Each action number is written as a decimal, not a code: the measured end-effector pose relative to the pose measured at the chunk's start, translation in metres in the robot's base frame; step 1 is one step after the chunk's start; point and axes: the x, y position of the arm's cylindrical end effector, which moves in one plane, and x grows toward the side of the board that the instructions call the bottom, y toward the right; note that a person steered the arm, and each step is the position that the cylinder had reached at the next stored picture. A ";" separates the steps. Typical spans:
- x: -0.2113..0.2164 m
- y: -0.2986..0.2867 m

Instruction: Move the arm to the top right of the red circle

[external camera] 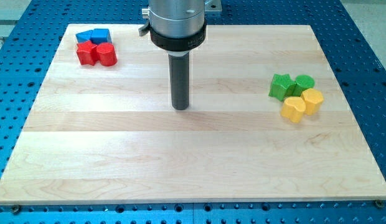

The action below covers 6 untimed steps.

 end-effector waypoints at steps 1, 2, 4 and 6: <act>0.000 0.000; -0.010 0.007; -0.168 0.015; -0.201 -0.111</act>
